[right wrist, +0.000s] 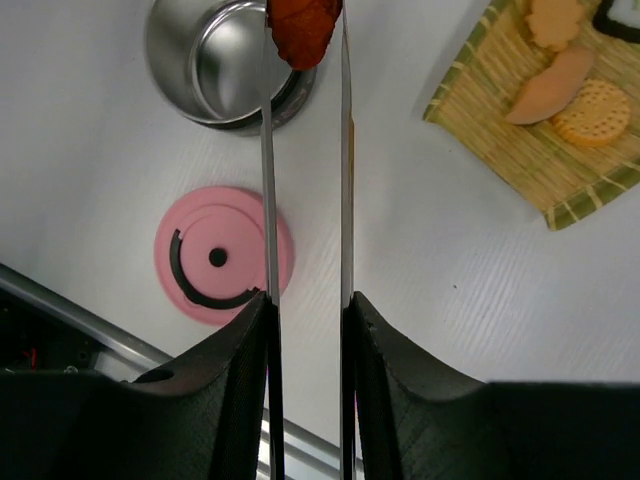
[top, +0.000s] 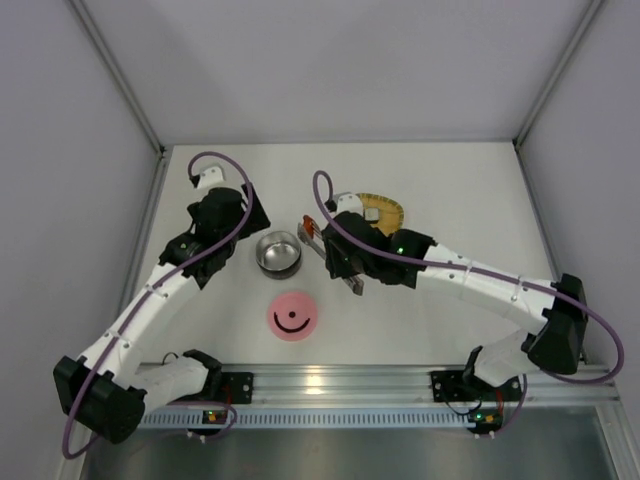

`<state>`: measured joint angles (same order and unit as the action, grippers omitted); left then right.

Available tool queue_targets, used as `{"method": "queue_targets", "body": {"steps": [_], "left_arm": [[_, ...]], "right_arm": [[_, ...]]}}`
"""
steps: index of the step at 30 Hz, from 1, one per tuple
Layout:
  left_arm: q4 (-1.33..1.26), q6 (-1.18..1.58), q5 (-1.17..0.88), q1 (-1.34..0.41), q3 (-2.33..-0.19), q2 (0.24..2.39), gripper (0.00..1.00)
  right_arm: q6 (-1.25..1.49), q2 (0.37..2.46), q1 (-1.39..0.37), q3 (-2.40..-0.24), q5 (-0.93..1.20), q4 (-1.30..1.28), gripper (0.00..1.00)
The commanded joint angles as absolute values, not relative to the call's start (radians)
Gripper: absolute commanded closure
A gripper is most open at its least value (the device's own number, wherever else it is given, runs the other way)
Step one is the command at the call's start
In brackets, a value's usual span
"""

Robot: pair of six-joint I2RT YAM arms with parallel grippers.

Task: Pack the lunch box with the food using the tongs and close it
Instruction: Place the fake food in the packing box.

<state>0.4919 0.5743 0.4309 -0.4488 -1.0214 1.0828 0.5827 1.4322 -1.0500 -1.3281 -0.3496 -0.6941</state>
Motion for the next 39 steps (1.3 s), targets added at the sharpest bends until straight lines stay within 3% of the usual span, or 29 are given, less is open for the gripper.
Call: {"method": "queue_targets", "body": {"steps": [1, 11, 23, 32, 39], "left_arm": [[0.514, 0.601, 0.520, -0.449, -1.094, 1.097, 0.01], [0.574, 0.566, 0.517, -0.437, -1.180, 1.089, 0.01], [0.578, 0.531, 0.495, -0.434, -1.172, 1.040, 0.01], [0.574, 0.522, 0.499, -0.434, -1.163, 1.028, 0.01], [0.565, 0.525, 0.483, -0.433, -1.157, 1.022, 0.01]], "right_arm": [[0.607, 1.473, -1.117, -1.390, -0.341, -0.650, 0.82], [0.606, 1.601, -1.167, -1.462, -0.318, -0.600, 0.79], [0.591, 1.689, -1.170, -1.535, -0.356, -0.618, 0.50], [0.584, 1.646, -1.160, -1.554, -0.425, -0.669, 0.47], [0.589, 1.477, -1.054, -1.457, -0.454, -0.696, 0.47]]}}
